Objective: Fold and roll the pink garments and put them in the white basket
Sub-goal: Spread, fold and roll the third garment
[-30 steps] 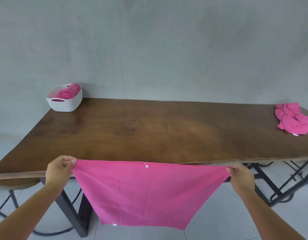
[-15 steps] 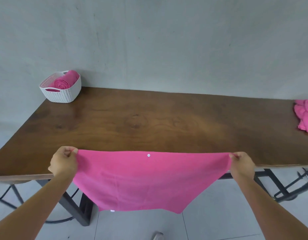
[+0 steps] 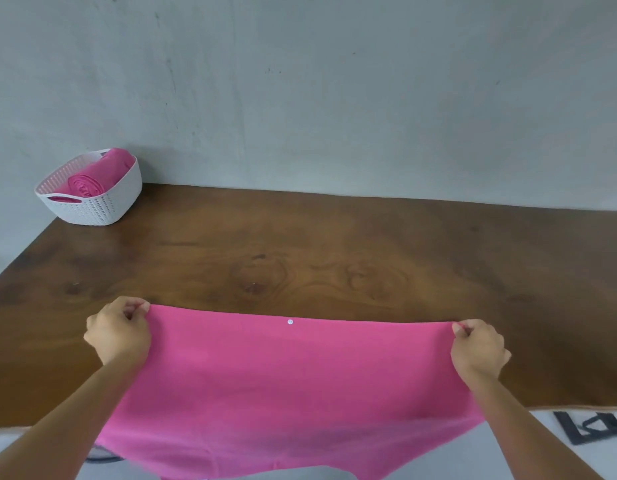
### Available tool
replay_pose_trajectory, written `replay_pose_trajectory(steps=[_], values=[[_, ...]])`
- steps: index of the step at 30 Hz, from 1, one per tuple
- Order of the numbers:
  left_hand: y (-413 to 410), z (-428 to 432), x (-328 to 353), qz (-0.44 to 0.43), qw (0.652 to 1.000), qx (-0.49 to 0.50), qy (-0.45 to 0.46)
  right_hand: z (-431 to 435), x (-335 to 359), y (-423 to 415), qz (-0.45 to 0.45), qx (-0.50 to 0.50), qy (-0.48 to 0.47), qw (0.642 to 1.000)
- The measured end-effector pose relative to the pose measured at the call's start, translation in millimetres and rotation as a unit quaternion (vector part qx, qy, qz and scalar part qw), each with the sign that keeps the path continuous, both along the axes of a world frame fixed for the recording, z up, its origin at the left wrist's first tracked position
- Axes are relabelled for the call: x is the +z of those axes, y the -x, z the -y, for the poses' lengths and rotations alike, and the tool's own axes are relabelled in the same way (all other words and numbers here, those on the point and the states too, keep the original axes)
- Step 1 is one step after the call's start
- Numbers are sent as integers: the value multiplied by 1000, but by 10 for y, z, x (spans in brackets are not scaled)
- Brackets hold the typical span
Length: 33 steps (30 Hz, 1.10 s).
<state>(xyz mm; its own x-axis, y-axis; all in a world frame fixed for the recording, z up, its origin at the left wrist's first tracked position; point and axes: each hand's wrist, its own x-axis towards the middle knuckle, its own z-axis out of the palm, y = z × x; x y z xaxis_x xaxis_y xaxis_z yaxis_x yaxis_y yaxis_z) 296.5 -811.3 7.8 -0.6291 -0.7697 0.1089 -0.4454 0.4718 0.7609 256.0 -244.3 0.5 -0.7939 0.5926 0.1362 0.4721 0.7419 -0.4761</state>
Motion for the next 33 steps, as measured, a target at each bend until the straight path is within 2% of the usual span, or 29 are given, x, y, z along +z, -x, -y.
replay_pose_trajectory(steps=[4,13,33], values=[[421,-46,-47,13,1000,-2,24,-13,-65,368,-10,1,-44,999],[1227,-129,-66,46,997,9,60,-50,-112,1227,-25,10,-66,997],[2901,71,-117,8,998,21,57,152,-137,3131,-60,50,-104,992]])
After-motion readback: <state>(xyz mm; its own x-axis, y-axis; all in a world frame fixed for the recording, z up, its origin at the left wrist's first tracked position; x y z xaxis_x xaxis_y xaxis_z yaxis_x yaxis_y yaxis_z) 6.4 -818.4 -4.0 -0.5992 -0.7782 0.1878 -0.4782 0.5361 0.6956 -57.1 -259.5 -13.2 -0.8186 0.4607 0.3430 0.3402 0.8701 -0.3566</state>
